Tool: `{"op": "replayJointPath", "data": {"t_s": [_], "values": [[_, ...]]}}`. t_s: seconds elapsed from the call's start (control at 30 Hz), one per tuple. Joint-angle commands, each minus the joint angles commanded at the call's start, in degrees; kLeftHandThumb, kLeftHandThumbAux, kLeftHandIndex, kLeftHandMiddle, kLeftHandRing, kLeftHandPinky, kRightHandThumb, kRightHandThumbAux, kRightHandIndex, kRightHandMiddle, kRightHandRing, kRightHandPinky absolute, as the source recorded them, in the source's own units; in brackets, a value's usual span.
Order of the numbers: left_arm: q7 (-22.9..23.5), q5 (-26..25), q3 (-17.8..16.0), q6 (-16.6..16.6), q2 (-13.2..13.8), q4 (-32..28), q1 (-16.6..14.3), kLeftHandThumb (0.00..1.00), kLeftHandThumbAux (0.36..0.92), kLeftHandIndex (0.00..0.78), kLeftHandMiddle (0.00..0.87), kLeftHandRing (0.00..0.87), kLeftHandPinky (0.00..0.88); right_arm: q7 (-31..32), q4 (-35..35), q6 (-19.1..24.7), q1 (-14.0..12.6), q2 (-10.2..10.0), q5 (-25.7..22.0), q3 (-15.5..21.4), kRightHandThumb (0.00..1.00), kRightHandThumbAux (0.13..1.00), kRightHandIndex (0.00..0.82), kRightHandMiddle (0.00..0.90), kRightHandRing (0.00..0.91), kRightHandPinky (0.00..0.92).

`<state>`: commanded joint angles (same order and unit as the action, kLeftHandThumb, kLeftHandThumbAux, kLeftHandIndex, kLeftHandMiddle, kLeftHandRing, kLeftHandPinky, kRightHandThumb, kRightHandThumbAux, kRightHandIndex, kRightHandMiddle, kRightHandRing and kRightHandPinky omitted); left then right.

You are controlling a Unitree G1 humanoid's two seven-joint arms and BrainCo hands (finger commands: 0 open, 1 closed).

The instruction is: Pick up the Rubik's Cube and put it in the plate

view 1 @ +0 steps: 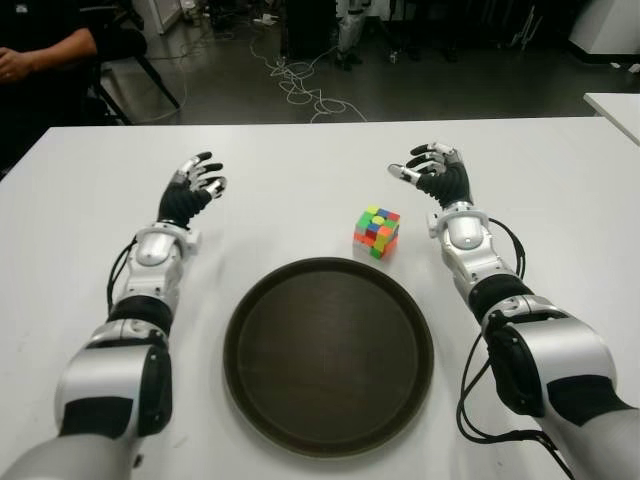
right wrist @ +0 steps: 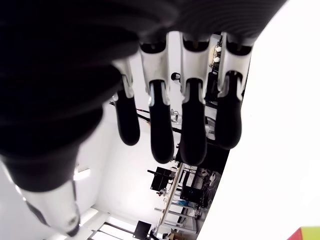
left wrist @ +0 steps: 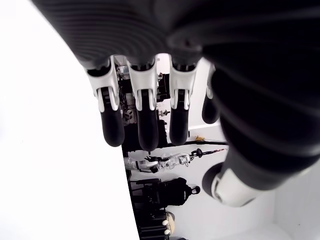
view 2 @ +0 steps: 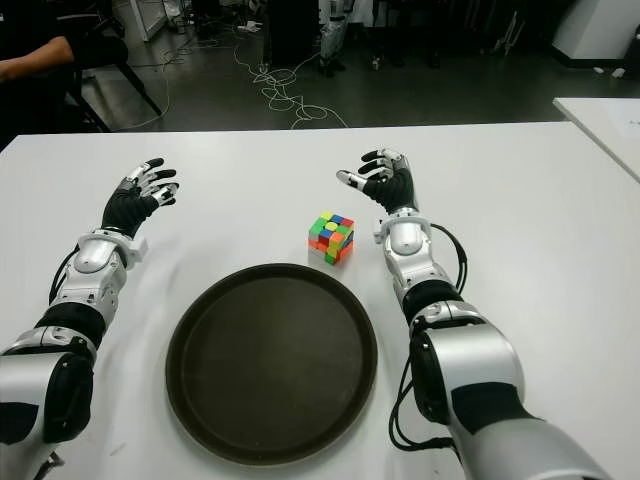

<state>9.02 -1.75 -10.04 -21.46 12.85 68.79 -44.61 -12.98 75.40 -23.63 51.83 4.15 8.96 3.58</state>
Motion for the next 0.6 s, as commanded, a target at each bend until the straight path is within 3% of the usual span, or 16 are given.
{"op": "replayJointPath", "data": {"t_s": [0.6], "values": [[0.10,0.15,0.05,0.09,0.28,0.31,0.05,0.121,0.751,0.142,0.215,0.212,0.236,3.02,-0.04,0.83,1.21,0.85,-1.44,1.13,0.051,0.724,0.376,0.478,0.520,0.570]]}}
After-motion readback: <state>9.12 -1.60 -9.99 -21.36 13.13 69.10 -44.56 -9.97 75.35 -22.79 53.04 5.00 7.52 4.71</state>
